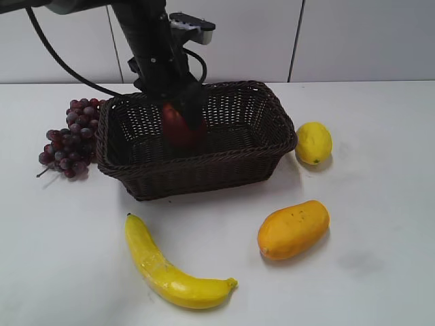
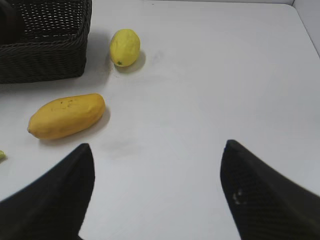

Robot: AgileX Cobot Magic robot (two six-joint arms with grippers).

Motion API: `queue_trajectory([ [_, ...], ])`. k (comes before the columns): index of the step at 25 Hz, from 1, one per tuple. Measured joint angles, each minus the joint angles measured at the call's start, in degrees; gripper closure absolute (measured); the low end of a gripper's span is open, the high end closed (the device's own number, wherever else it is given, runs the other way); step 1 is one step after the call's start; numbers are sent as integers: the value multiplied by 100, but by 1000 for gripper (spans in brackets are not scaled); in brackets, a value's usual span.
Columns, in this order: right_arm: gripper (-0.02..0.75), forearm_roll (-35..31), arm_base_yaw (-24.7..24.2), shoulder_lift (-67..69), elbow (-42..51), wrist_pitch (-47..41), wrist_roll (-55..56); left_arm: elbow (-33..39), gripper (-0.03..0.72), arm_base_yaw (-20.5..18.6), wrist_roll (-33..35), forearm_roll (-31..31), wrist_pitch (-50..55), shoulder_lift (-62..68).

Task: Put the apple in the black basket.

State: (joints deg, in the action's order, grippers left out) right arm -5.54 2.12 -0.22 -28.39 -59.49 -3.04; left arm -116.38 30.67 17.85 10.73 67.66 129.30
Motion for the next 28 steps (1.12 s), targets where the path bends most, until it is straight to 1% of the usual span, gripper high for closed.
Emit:
queue_trajectory([
  [14, 147, 0, 0, 0, 0, 0, 0, 0, 114, 0, 0, -13, -309, 229],
  [15, 147, 0, 0, 0, 0, 0, 0, 0, 107, 0, 0, -13, -309, 229],
  [18, 147, 0, 0, 0, 0, 0, 0, 0, 33, 2, -80, -13, -320, 229],
  [19, 147, 0, 0, 0, 0, 0, 0, 0, 20, 2, -114, -13, -320, 229],
  [24, 147, 0, 0, 0, 0, 0, 0, -17, 6, 2, -137, -13, -287, 229],
  [28, 147, 0, 0, 0, 0, 0, 0, -331, 6, 2, -153, -132, 29, 229],
])
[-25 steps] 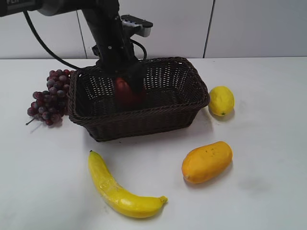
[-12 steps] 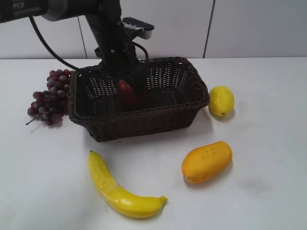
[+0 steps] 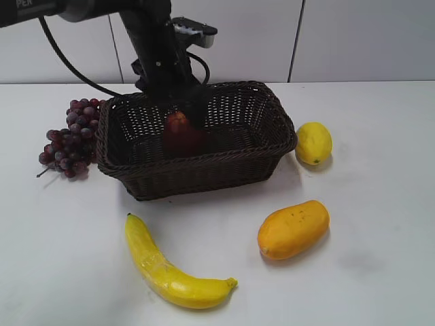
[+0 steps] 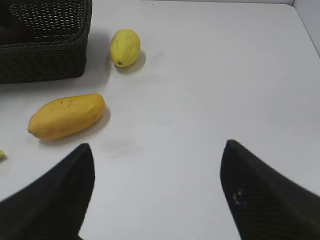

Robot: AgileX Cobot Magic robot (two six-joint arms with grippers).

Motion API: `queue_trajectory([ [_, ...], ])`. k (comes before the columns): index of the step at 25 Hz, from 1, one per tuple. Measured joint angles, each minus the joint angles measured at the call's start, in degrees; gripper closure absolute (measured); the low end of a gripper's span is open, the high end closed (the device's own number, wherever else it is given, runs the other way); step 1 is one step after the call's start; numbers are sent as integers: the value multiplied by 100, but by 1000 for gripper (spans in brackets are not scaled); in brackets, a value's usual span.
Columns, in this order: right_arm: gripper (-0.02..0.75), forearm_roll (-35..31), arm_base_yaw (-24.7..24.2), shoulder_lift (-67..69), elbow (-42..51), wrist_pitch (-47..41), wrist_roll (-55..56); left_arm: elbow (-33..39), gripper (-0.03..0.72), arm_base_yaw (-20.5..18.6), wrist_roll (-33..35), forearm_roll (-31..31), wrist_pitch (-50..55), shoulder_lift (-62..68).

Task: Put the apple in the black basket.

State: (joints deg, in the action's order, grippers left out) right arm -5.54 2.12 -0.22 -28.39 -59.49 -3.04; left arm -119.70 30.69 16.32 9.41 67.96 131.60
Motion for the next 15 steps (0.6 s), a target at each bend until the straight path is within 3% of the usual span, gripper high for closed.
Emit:
queue_trajectory([
  [6, 147, 0, 0, 0, 0, 0, 0, -919, 27, -6, -445, -304, 158, -50],
  [15, 147, 0, 0, 0, 0, 0, 0, -1033, 68, -294, -1272, -785, 180, -558],
])
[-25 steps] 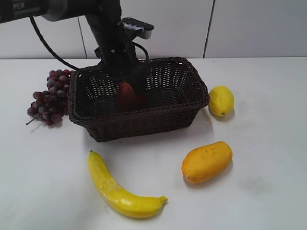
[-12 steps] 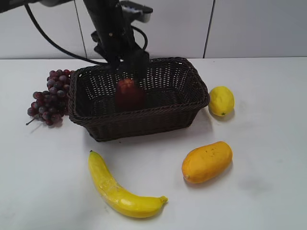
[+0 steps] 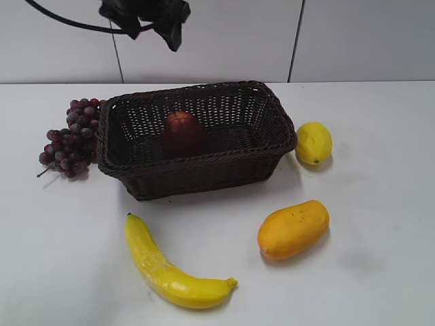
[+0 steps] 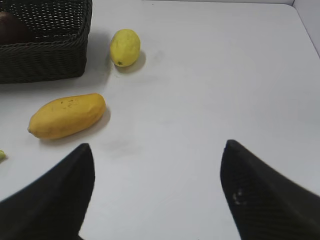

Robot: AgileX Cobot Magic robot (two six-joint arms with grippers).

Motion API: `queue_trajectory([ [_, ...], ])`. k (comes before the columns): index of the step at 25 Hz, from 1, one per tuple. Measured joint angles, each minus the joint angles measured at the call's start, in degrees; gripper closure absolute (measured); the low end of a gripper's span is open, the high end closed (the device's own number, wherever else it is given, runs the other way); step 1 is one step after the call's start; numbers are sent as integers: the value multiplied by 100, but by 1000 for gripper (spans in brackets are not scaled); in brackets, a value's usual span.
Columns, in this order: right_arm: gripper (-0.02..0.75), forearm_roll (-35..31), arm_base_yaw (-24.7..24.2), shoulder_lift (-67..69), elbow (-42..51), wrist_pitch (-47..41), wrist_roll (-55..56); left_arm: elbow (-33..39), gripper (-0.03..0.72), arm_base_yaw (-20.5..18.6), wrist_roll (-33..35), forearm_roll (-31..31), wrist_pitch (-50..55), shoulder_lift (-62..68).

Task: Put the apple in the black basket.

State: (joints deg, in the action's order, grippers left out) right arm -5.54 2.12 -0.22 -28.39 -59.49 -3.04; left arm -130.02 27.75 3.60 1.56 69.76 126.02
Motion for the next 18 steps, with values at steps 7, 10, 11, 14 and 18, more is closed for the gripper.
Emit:
queue_trajectory([
  [7, 147, 0, 0, 0, 0, 0, 0, 44, 76, -601, -496, -39, 4, -368],
  [10, 147, 0, 0, 0, 0, 0, 0, 275, 81, -886, -554, -41, 4, -648],
  [11, 147, 0, 0, 0, 0, 0, 0, 392, 83, -971, -559, -48, 4, -768],
  [14, 147, 0, 0, 0, 0, 0, 0, 919, 90, -1187, -588, -48, 3, -1181],
  [18, 147, 0, 0, 0, 0, 0, 0, 2006, 95, -1486, -593, -55, -2, -1822],
])
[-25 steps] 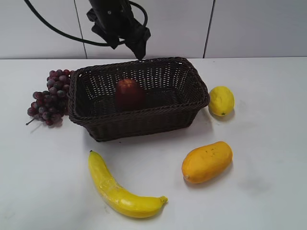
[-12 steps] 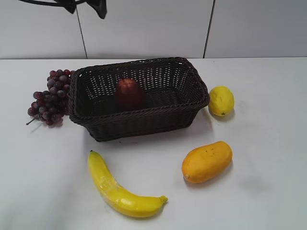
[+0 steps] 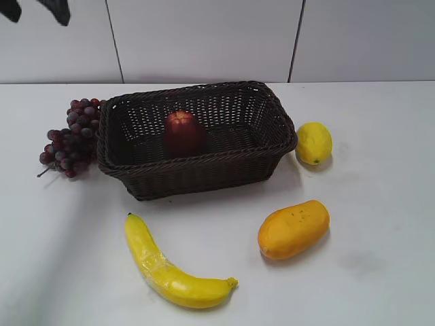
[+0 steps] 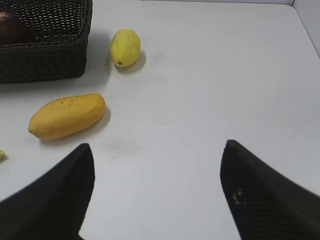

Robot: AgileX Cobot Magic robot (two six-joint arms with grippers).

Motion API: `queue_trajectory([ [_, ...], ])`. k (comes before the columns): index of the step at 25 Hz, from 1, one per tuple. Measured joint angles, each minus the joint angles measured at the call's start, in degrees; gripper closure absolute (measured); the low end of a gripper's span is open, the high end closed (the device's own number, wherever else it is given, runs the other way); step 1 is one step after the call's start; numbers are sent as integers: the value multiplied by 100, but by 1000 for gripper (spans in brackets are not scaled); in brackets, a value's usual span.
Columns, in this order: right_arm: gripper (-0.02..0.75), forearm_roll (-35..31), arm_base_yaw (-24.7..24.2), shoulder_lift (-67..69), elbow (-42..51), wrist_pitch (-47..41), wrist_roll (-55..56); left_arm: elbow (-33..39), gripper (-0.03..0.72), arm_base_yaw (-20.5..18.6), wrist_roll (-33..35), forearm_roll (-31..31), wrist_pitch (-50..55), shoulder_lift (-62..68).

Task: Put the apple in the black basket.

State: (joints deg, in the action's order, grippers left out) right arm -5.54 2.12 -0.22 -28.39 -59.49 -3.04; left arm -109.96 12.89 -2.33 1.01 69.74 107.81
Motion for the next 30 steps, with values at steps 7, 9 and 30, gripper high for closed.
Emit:
queue_trajectory([
  [7, 147, 0, 0, 0, 0, 0, 0, 1743, 95, -712, 44, -29, 16, -1049],
  [9, 147, 0, 0, 0, 0, 0, 0, 2134, 95, -917, 137, -34, 9, -1321],
  [30, 147, 0, 0, 0, 0, 0, 0, 6133, 95, -1192, 369, -101, -777, -5223],
])
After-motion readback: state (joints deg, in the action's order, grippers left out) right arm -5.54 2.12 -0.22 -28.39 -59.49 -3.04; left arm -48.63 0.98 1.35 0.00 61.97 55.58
